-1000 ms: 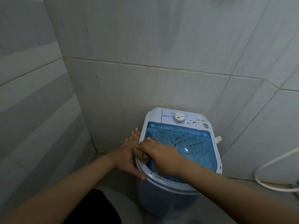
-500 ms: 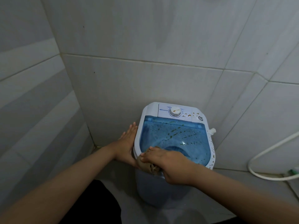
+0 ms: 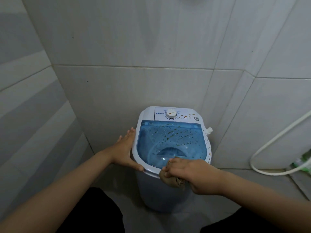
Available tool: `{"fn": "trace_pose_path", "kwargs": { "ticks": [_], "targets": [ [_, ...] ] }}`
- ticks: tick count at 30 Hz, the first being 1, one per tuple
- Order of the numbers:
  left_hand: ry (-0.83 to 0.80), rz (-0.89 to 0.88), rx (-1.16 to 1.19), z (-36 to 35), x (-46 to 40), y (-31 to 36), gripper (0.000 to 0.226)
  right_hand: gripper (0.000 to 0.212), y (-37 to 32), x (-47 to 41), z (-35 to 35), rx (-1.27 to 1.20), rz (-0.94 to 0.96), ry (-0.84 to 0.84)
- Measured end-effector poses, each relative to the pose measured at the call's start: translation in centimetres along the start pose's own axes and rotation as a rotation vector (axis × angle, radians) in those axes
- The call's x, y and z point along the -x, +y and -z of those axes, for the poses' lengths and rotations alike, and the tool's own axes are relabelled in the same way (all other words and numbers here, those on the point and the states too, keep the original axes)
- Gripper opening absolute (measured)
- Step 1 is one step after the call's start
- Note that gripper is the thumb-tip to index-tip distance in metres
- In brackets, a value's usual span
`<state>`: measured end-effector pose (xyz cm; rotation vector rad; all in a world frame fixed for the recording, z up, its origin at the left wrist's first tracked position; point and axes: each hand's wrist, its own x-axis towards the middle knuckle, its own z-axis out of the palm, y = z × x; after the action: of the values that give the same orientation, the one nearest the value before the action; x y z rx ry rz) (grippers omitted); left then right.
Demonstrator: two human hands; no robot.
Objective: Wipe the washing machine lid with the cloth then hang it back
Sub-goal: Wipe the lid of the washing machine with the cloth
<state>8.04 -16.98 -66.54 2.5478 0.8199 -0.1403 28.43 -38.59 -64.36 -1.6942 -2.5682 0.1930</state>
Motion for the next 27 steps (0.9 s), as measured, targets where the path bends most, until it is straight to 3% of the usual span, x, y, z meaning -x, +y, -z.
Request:
{"fn": "trace_pose_path", "kwargs": {
  "ticks": [6,11,20,27],
  "targets": [
    [0.014,-0.015,-0.086,0.4,-0.4,2.6,0.159,0.057,0.8,1.2,3.9,-0.153,-0.180,-0.102],
    [-0.022,0.028,-0.098,-0.2,-0.8,3.0,0.161,0.063,4.6,1.0,7.6,-0.286,-0.418,0.120],
    [-0.035,0.025,-0.103,-0.1,-1.0,3.1,0.162,0.040,14.9,-3.4,7.4,-0.181,-0.861,0.428],
    [-0.016,0.014,-0.082,-0.1,-1.1,3.0,0.163,0.061,16.5,-3.8,2.8,-0.299,-0.899,0.462]
  ]
}}
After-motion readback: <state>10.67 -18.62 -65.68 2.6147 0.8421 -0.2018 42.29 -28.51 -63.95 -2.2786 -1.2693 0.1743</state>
